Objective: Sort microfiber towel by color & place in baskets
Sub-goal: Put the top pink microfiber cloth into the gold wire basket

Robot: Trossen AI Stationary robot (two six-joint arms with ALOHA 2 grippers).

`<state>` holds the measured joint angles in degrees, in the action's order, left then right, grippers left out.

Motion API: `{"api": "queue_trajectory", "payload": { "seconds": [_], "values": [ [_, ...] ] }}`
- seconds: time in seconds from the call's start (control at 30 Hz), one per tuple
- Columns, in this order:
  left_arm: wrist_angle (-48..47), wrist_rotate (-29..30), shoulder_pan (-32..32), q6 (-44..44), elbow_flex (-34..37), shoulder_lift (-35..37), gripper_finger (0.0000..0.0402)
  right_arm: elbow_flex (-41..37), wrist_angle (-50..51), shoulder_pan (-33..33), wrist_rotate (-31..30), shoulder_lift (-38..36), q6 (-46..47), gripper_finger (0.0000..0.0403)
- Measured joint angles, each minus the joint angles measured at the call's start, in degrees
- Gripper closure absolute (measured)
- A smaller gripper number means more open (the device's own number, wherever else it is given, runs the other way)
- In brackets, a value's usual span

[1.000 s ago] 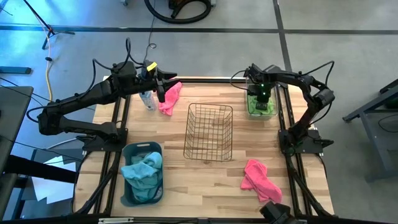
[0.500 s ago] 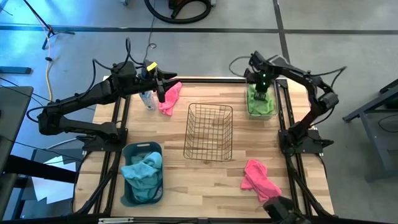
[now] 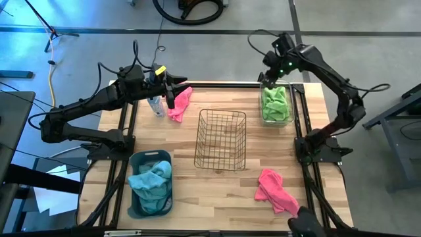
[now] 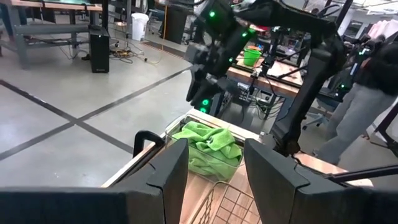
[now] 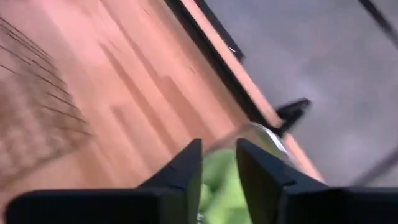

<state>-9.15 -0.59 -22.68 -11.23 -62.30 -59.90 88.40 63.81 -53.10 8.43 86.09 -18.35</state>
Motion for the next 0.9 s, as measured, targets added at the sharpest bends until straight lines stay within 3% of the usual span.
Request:
{"api": "queue_trajectory", "payload": {
  "seconds": [0.33, 0.6, 0.9],
  "values": [
    [-0.6, 0.0, 0.0, 3.8, 0.0, 0.0, 0.0257, 0.5, -0.4, 10.9, 6.1, -3.5, 15.4, 0.0184],
    [-2.9, 0.0, 0.0, 5.9, 0.0, 0.0, 0.0257, 0.5, -8.0, 22.5, 11.3, -5.6, 21.1, 0.0162],
    [-6.0, 0.0, 0.0, 6.8, 0.0, 0.0, 0.0257, 0.5, -22.1, 31.4, -0.5, -8.8, 27.5, 0.0162]
  ]
}}
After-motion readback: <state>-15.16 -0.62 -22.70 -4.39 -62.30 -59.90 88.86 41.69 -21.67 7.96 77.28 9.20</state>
